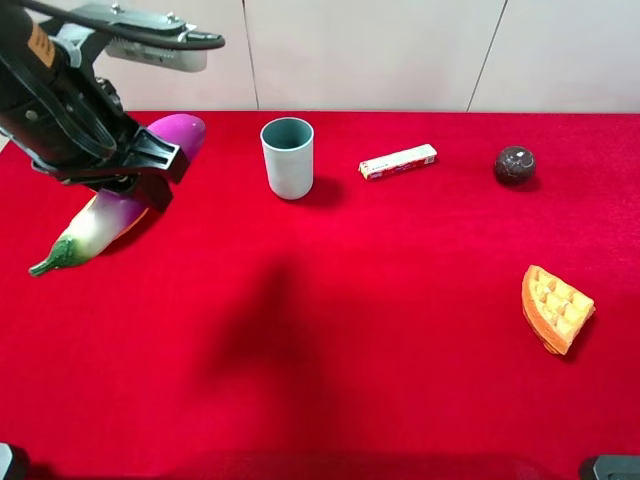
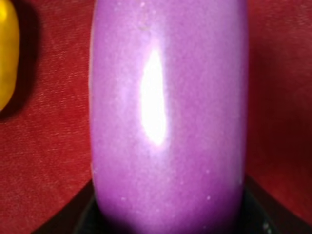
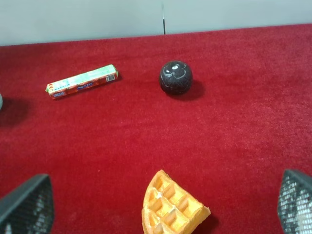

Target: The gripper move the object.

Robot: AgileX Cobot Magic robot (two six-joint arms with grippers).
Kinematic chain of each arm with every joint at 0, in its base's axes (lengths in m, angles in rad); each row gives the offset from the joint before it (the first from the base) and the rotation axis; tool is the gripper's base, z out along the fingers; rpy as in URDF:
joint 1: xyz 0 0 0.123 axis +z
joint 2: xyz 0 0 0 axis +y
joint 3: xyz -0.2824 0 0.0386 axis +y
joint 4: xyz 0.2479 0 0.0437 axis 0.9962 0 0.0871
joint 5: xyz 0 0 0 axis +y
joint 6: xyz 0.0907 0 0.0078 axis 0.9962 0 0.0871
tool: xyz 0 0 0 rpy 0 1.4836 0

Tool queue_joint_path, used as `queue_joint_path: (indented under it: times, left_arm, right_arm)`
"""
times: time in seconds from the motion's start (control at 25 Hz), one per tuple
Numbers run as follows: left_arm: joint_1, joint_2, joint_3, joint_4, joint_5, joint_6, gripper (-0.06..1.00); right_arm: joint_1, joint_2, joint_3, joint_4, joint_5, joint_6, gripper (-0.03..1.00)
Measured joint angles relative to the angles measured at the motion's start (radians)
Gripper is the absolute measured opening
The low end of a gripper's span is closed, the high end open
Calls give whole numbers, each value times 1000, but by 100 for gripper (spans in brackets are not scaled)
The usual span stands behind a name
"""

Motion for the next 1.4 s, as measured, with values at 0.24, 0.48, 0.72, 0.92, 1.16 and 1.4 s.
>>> queue_joint_path:
  times: [0.24,0.48,0.72,0.92,1.16,1.4]
  left_arm:
    - [58,-1,112,0,-109,4,49]
    - [116,-2,216,0,-230,9,49]
    - [170,40,241,1,-291,51,49]
    - [176,136,241,1,-357,65,49]
    - [176,242,243,20,-439,70,49]
    - [176,262,243,95,-464,66,49]
  right_arm:
    - [0,0,0,0,-1,0,69]
    - [0,0,0,0,-1,0,69]
    - [0,0,0,0,-1,0,69]
    - [0,0,0,0,-1,0,69]
    - [0,0,0,0,0,0,69]
    - [0,0,0,0,0,0,69]
